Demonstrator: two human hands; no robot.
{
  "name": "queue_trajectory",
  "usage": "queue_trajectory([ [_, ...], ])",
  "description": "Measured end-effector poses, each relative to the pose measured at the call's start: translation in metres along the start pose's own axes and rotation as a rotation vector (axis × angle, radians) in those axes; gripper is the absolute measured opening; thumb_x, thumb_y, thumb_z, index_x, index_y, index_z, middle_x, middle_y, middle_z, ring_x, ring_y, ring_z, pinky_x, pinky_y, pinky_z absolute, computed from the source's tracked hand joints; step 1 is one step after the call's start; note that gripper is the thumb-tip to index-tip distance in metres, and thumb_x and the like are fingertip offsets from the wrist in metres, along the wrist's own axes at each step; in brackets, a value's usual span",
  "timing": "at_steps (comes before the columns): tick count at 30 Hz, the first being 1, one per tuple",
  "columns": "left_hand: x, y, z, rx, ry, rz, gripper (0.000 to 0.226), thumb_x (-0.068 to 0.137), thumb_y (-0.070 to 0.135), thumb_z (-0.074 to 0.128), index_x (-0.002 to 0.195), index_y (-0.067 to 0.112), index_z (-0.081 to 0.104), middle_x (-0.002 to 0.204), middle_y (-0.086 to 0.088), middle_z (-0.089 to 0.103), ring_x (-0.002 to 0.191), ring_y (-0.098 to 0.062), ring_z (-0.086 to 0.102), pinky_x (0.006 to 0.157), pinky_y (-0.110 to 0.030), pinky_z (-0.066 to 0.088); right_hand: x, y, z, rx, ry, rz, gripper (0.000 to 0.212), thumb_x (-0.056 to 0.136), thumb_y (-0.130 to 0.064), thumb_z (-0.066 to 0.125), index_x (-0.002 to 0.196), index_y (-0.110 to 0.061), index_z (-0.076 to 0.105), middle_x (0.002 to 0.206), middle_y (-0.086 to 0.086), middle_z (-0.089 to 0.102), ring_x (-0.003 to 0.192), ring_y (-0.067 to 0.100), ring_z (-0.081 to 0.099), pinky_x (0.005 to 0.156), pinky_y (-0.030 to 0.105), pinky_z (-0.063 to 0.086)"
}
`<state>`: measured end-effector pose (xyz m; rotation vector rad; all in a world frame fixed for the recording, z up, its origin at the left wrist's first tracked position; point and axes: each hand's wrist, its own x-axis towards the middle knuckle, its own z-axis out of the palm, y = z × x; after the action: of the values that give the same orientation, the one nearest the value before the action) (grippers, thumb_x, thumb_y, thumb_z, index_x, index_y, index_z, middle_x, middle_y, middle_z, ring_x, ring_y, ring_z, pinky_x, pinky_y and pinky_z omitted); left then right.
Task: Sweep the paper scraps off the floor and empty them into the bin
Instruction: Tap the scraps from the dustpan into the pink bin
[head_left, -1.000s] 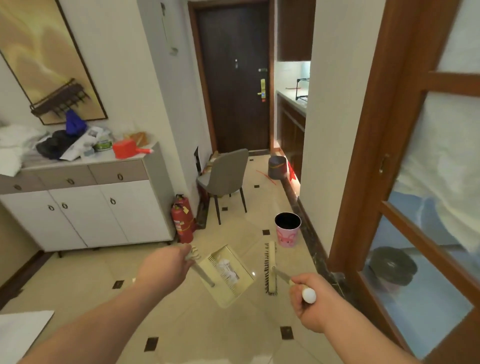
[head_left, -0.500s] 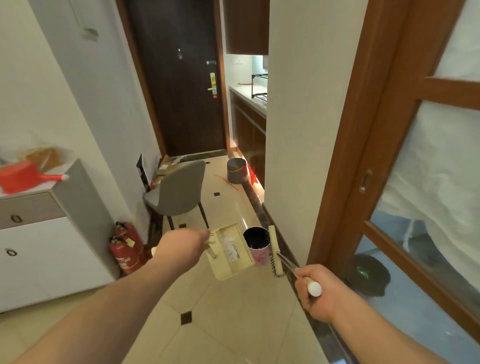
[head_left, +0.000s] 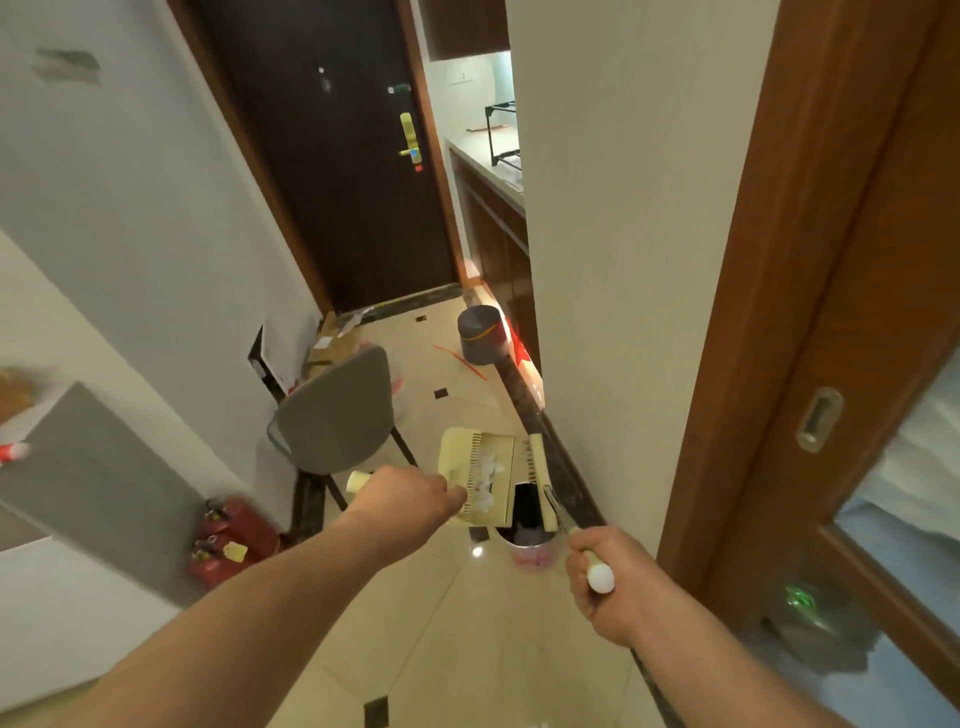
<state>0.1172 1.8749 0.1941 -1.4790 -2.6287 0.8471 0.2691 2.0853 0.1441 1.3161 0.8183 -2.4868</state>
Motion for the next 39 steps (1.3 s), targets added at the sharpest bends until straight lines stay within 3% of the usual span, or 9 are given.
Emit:
queue_trajectory([
  [4, 0.060, 0.000, 0.000, 0.094, -0.049, 0.138, 0.046, 0.091, 0.014, 0.066, 0.131, 0.014, 0.045, 0.088, -0.010, 0.059, 0.065, -0.029, 0.060, 0.060, -0.045, 0.057, 0.041, -0.045, 0.004, 0.053, 0.037, 0.005, 0.031, 0.086, -0.001, 0.061, 0.116, -0.008, 0.061, 0.053, 0.006, 0.056, 0.036, 0.009, 0.051, 0.037, 0.017, 0.048],
  [15, 0.110, 0.015, -0.010, 0.149, -0.043, 0.327, 0.041, 0.094, 0.017, 0.064, 0.130, 0.009, 0.045, 0.085, -0.013, 0.057, 0.062, -0.031, 0.056, 0.059, -0.040, 0.049, 0.062, -0.077, -0.001, 0.118, 0.027, 0.023, 0.020, 0.086, -0.002, 0.061, 0.105, -0.010, 0.058, 0.053, 0.003, 0.053, 0.035, 0.009, 0.051, 0.037, 0.017, 0.048],
  [22, 0.117, 0.024, -0.002, 0.148, -0.043, 0.367, 0.019, 0.100, 0.021, 0.055, 0.112, 0.007, 0.053, 0.072, -0.011, 0.054, 0.055, -0.029, 0.049, 0.055, -0.038, 0.042, 0.068, -0.084, -0.003, 0.087, -0.020, 0.065, 0.010, 0.092, -0.006, 0.058, 0.100, -0.011, 0.053, 0.045, 0.009, 0.057, 0.032, 0.008, 0.051, 0.032, 0.017, 0.046],
  [29, 0.116, 0.016, -0.003, 0.165, -0.036, 0.401, 0.023, 0.102, 0.026, 0.053, 0.110, 0.005, 0.055, 0.071, -0.013, 0.053, 0.051, -0.029, 0.047, 0.053, -0.038, 0.045, 0.069, -0.087, 0.000, 0.088, -0.045, 0.076, 0.003, 0.093, -0.006, 0.057, 0.094, -0.007, 0.055, 0.045, 0.013, 0.059, 0.033, 0.006, 0.051, 0.037, 0.016, 0.048],
  [34, 0.118, 0.019, -0.011, 0.146, -0.074, 0.346, 0.027, 0.093, 0.020, 0.069, 0.113, 0.007, 0.055, 0.071, -0.012, 0.052, 0.052, -0.028, 0.047, 0.053, -0.038, 0.042, 0.072, -0.086, -0.004, 0.108, 0.006, 0.069, 0.011, 0.090, -0.005, 0.062, 0.097, -0.010, 0.055, 0.046, 0.013, 0.060, 0.035, 0.008, 0.053, 0.037, 0.018, 0.050],
  [39, 0.120, 0.020, -0.016, 0.166, -0.087, 0.365, 0.030, 0.091, 0.020, 0.071, 0.113, 0.006, 0.056, 0.068, -0.011, 0.050, 0.049, -0.027, 0.044, 0.053, -0.037, 0.044, 0.072, -0.084, -0.006, 0.127, -0.004, 0.062, 0.017, 0.091, -0.006, 0.061, 0.106, -0.011, 0.054, 0.045, 0.014, 0.059, 0.034, 0.008, 0.052, 0.037, 0.018, 0.050],
])
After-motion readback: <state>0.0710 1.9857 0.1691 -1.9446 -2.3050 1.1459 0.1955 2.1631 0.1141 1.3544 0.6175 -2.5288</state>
